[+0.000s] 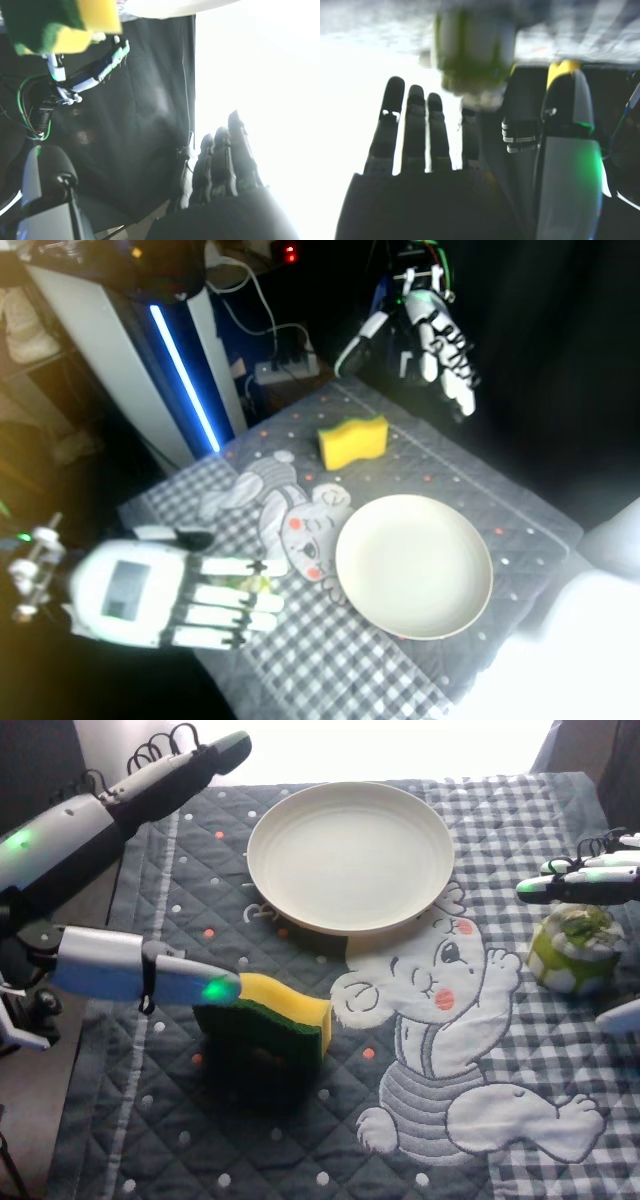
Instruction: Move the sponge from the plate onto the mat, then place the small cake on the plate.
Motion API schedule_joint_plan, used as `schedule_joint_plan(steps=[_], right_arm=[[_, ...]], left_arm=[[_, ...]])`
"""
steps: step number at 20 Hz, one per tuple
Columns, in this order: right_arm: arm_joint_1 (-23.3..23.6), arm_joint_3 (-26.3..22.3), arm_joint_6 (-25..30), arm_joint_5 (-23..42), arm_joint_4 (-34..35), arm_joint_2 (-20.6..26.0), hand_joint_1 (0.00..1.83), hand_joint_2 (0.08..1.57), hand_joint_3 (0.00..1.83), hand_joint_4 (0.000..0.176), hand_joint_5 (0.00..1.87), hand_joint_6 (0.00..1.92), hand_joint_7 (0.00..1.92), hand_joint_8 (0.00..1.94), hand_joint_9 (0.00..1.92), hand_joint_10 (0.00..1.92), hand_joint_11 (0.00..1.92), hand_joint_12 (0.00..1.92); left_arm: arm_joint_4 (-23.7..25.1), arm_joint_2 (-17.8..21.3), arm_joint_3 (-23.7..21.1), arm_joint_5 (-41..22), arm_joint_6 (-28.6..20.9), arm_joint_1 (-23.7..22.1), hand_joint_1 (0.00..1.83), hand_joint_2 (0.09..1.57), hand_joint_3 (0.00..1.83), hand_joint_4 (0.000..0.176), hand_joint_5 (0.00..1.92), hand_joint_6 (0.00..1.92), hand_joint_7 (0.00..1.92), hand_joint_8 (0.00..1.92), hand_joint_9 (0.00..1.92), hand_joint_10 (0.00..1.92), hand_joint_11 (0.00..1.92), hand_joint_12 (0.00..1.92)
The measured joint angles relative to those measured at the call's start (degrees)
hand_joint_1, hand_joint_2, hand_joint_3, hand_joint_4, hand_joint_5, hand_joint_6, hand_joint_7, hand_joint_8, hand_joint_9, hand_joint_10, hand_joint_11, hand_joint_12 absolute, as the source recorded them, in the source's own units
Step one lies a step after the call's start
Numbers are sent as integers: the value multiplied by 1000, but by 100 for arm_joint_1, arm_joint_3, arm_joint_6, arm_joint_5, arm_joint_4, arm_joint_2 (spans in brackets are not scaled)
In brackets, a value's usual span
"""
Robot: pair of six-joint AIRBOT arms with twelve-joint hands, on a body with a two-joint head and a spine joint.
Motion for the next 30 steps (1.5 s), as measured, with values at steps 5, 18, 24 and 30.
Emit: schedule_joint_plan(steps=[5, 18, 24, 30], right_arm=[[39, 166, 195, -46, 17, -247, 1301, 1101, 5, 0, 754, 14, 778, 22, 807, 56, 412, 1112], [1547, 662, 323, 116, -299, -107, 1270, 1084, 0, 0, 1131, 517, 1039, 1099, 962, 708, 648, 1290], [3169, 1471, 343, -601, -1429, -1440, 1258, 1041, 0, 16, 1122, 813, 1231, 487, 1173, 890, 953, 1332], [3329, 1985, 369, -1696, -1880, -2479, 1292, 1059, 1, 0, 1331, 183, 1028, 1047, 712, 1103, 207, 1583]], left_arm=[[-280, -87, 9, -42, 0, 120, 884, 769, 5, 70, 0, 0, 0, 0, 0, 0, 0, 318], [-472, -127, 7, -2, -2, 350, 958, 746, 0, 60, 19, 2, 0, 0, 0, 0, 0, 494], [-520, -186, 9, -105, -26, 461, 965, 774, 3, 69, 0, 0, 0, 0, 0, 0, 0, 104], [-407, -275, 103, -74, -105, 330, 922, 754, 0, 42, 42, 0, 0, 0, 0, 0, 0, 645]])
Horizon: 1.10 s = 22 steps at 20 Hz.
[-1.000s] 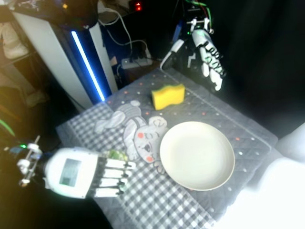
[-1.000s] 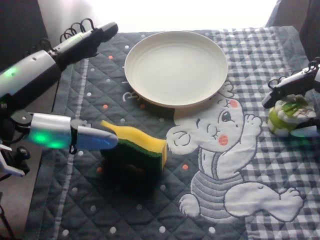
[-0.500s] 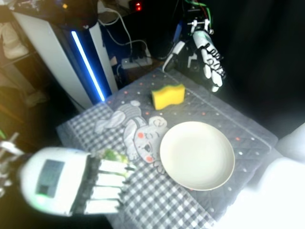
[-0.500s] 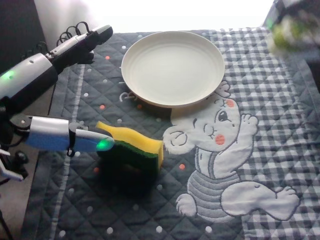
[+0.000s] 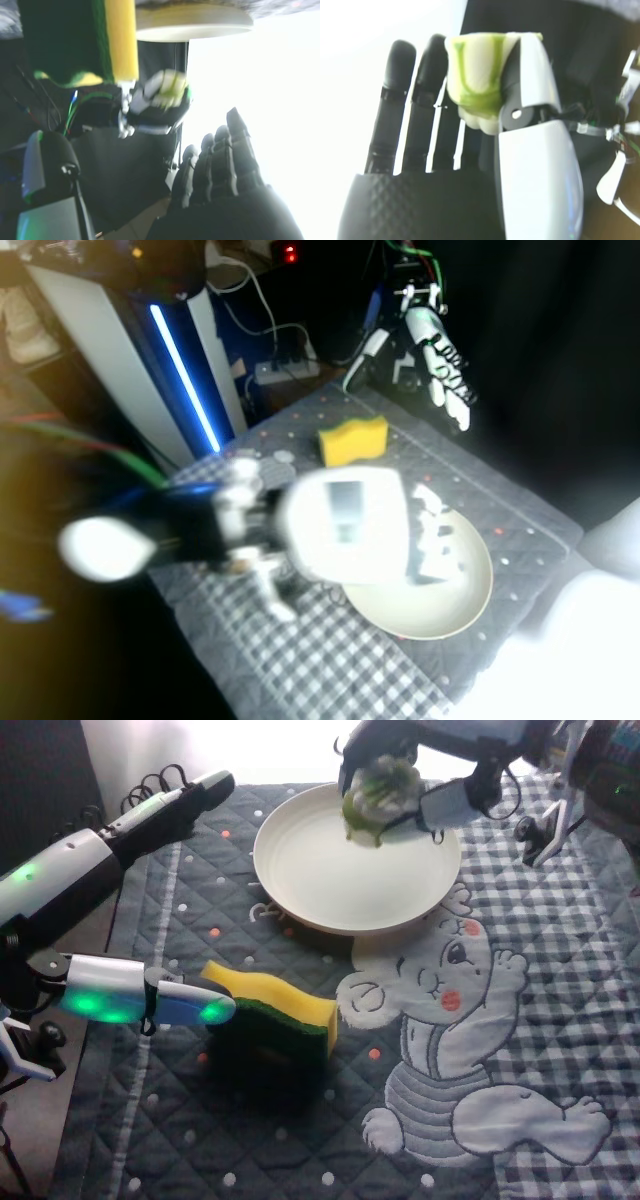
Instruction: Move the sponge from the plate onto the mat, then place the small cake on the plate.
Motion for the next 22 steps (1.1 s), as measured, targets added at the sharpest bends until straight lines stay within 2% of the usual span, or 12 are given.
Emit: schedule_joint_plan(steps=[1, 4, 5, 6, 7, 10, 11, 12, 13, 15, 18, 22], right_arm=[[0, 39, -4, -83, 11, -48, 1354, 1086, 6, 0, 1210, 497, 1018, 1004, 781, 1238, 269, 1480], [0, 131, -7, -367, -92, -275, 1200, 1177, 5, 0, 935, 1165, 792, 1165, 632, 589, 5, 1421], [-4, 153, -2, -437, -136, -361, 1178, 1195, 3, 0, 882, 1211, 779, 1223, 638, 574, 0, 1446], [-4, 157, -2, -470, -146, -411, 1177, 1186, 0, 31, 856, 1186, 846, 1189, 730, 587, 172, 1452], [-4, 195, 2, -463, -140, -455, 1197, 1173, 0, 0, 795, 1194, 951, 1105, 816, 525, 284, 1281], [0, 343, 4, -595, -127, -621, 1070, 1189, 0, 0, 813, 1212, 766, 707, 722, 605, 353, 1515], [0, 374, 7, -678, -122, -671, 1070, 1145, 0, 0, 686, 503, 744, 429, 631, 526, 228, 1421], [0, 426, 11, -761, -122, -734, 1275, 1152, 1, 0, 735, 187, 849, 1019, 680, 696, 342, 1528], [0, 476, 13, -837, -133, -787, 1141, 1116, 0, 0, 682, 52, 717, 594, 713, 691, 468, 1440], [0, 544, 13, -1001, -221, -833, 1076, 1066, 2, 11, 506, 0, 669, 55, 557, 340, 145, 1298], [0, 643, 13, -1261, -289, -868, 1022, 1029, 0, 33, 368, 1, 471, 1, 419, 30, 10, 985], [0, 691, 13, -1394, -341, -837, 1009, 984, 0, 28, 240, 0, 395, 0, 514, 14, 147, 1117]], left_arm=[[-2, -17, 0, 9, -4, -15, 909, 766, 6, 39, 8, 0, 0, 0, 0, 0, 0, 669], [61, -17, 0, -9, -20, -22, 936, 777, 5, 20, 0, 0, 0, 0, 0, 0, 0, 337], [57, -17, 9, -11, -28, -22, 947, 776, 4, 14, 0, 0, 0, 0, 0, 0, 0, 283], [72, -17, 28, -7, -31, -22, 957, 776, 3, 12, 0, 0, 0, 0, 0, 0, 0, 226], [42, -17, 31, -9, -33, -22, 962, 777, 3, 13, 0, 0, 0, 0, 0, 0, 0, 246], [22, -17, 31, -11, -33, -22, 994, 777, 3, 15, 0, 0, 0, 0, 0, 0, 0, 347], [33, -17, 31, -11, -33, -22, 987, 782, 5, 13, 0, 0, 0, 0, 0, 0, 0, 394], [52, -17, 28, -9, -33, -37, 985, 782, 6, 11, 0, 0, 0, 0, 0, 0, 0, 403], [59, -22, 31, -15, -35, -59, 957, 785, 7, 0, 0, 0, 0, 0, 0, 0, 0, 489], [55, -22, 31, -33, -35, -76, 924, 784, 7, 0, 10, 2, 0, 0, 25, 6, 0, 656], [50, -22, 31, -37, -59, -76, 931, 792, 11, 0, 4, 1, 0, 0, 14, 3, 0, 641], [48, -22, 31, -42, -81, -76, 914, 788, 9, 0, 0, 0, 2, 1, 29, 8, 0, 749]])
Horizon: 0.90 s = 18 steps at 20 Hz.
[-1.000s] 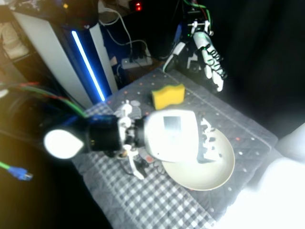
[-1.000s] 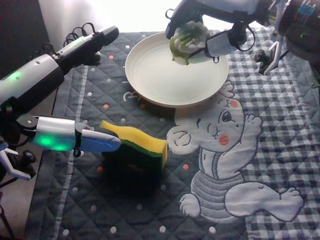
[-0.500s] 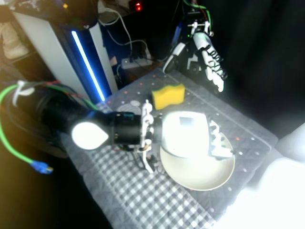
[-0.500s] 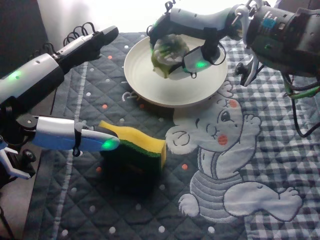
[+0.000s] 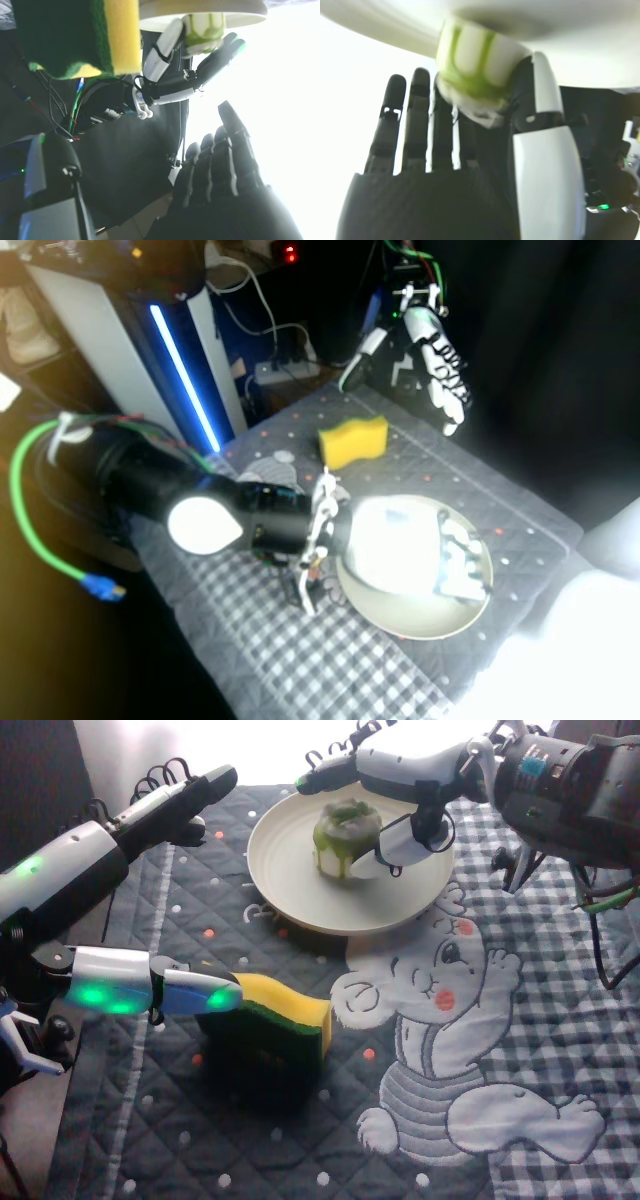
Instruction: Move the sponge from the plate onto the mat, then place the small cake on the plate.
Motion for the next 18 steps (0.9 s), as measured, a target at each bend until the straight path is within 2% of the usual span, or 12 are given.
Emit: schedule_joint_plan(steps=[3, 5, 6, 7, 8, 11, 12, 13, 14, 15, 16, 18], right_arm=[[0, -11, 15, 17, -168, 72, 1064, 939, 0, 43, 82, 0, 233, 0, 391, 0, 39, 1130], [-7, -153, 28, 42, -240, 310, 980, 915, 0, 78, 3, 0, 199, 5, 279, 0, 1, 948], [-7, -260, 37, 55, -258, 498, 846, 880, 0, 136, 0, 0, 98, 10, 104, 13, 0, 516], [-7, -345, 35, 59, -249, 664, 846, 880, 0, 136, 0, 0, 98, 10, 104, 13, 0, 516], [-7, -494, 33, 101, -247, 929, 799, 842, 0, 160, 0, 0, 22, 1, 19, 1, 0, 77], [-7, -1067, 31, 560, -149, 1740, 797, 828, 0, 152, 0, 0, 36, 7, 11, 2, 7, 6], [-7, -1362, 31, 848, -70, 2109, 778, 798, 0, 171, 0, 0, 1, 0, 0, 0, 0, 0], [-9, -1650, 31, 1231, 63, 2500, 762, 798, 0, 175, 0, 0, 0, 0, 0, 0, 0, 0], [-7, -1832, 31, 1497, 214, 2758, 901, 782, 0, 176, 0, 0, 0, 0, 0, 0, 0, 0], [-7, -2002, 33, 1749, 393, 2992, 901, 782, 0, 176, 0, 0, 0, 0, 0, 0, 0, 0], [-20, -2243, 20, 2153, 592, 3348, 925, 815, 0, 176, 0, 0, 0, 0, 0, 0, 0, 0], [-437, -2603, -203, 2955, 1375, 3779, 862, 801, 0, 176, 0, 0, 0, 0, 0, 0, 0, 0]], left_arm=[[15, 0, 4, -20, -79, 2, 907, 797, 13, 0, 0, 0, 0, 0, 35, 9, 0, 768], [4, 0, 4, -15, -79, 2, 896, 799, 13, 24, 0, 0, 0, 0, 27, 3, 0, 761], [2, 0, 4, -39, -81, 2, 881, 794, 10, 37, 0, 0, 0, 0, 29, 3, 0, 755], [-7, 0, 4, -83, -85, 26, 881, 794, 10, 37, 0, 0, 0, 0, 29, 3, 0, 755], [-11, 0, 4, -118, -98, 44, 882, 782, 5, 58, 0, 0, 0, 0, 41, 6, 0, 815], [-61, 13, -2, -214, -103, 98, 850, 773, 1, 71, 0, 0, 4, 0, 47, 3, 0, 810], [-74, 52, -31, -273, -103, 127, 785, 778, 3, 111, 0, 0, 0, 0, 5, 0, 0, 508], [-72, 133, -76, -328, -107, 142, 790, 782, 4, 127, 0, 0, 0, 0, 0, 0, 0, 364], [-85, 199, -118, -435, -103, 192, 854, 752, 0, 149, 0, 0, 0, 0, 0, 0, 0, 332], [-157, 278, -188, -584, -107, 247, 854, 752, 0, 149, 0, 0, 0, 0, 0, 0, 0, 332], [-208, 367, -234, -848, -109, 389, 877, 760, 0, 111, 0, 0, 0, 0, 0, 0, 0, 410], [-514, 437, -350, -1307, -111, 686, 818, 774, 1, 119, 0, 0, 0, 0, 0, 0, 0, 522]])
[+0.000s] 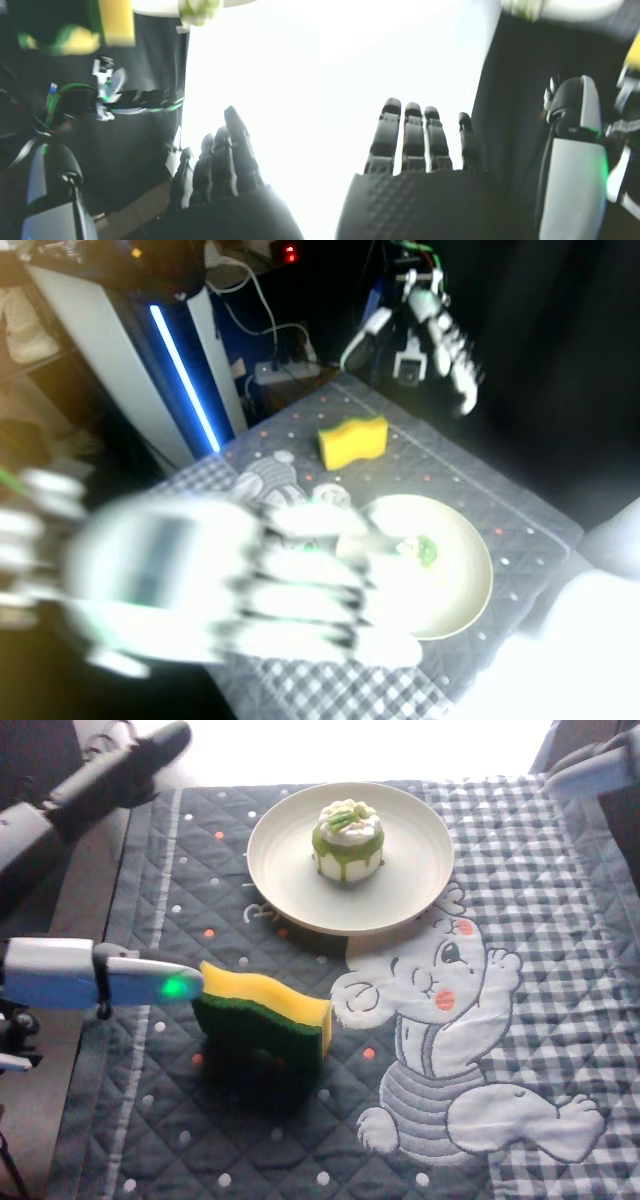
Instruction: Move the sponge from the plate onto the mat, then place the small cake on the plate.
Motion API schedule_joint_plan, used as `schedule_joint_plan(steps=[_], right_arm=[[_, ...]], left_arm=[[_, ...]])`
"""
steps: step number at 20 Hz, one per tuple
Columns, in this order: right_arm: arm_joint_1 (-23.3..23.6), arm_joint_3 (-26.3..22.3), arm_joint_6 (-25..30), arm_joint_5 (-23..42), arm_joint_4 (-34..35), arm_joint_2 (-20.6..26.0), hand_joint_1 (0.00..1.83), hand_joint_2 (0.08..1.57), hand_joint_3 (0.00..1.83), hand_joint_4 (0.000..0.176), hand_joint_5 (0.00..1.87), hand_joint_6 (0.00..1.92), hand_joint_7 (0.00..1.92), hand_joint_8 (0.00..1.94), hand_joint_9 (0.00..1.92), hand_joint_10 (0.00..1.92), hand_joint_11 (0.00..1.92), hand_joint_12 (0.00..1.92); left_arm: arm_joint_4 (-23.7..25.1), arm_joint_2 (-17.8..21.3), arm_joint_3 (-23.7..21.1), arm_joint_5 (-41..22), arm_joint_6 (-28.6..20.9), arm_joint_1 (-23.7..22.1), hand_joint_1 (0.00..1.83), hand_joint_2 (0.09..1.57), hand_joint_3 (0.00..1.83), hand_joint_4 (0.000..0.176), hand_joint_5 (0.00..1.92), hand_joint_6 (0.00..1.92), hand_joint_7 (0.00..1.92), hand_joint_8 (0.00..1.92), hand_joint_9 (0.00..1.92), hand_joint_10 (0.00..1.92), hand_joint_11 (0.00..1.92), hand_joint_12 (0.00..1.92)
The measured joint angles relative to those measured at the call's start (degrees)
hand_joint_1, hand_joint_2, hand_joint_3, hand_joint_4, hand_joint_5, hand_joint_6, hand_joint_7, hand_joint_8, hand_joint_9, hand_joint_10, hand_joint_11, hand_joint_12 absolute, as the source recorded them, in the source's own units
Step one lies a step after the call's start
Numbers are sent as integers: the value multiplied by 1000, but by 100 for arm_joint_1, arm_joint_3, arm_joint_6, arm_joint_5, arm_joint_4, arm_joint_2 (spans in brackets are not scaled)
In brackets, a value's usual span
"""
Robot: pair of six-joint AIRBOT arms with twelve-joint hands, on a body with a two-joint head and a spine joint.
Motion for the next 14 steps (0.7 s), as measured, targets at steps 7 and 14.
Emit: schedule_joint_plan(steps=[7, 14], right_arm=[[-2778, -1110, -616, 2542, 2361, 780, 714, 700, 0, 176, 0, 0, 0, 0, 0, 0, 0, 0], [-4586, -1751, -717, 4647, 4186, 437, 704, 816, 9, 176, 0, 0, 31, 9, 0, 0, 0, 0]], left_arm=[[-575, 181, -304, -1104, 55, 603, 557, 935, 41, 98, 0, 0, 0, 0, 0, 0, 0, 984], [-916, 72, -520, -1617, 212, 898, 501, 1126, 6, 133, 0, 0, 0, 0, 0, 0, 0, 322]])
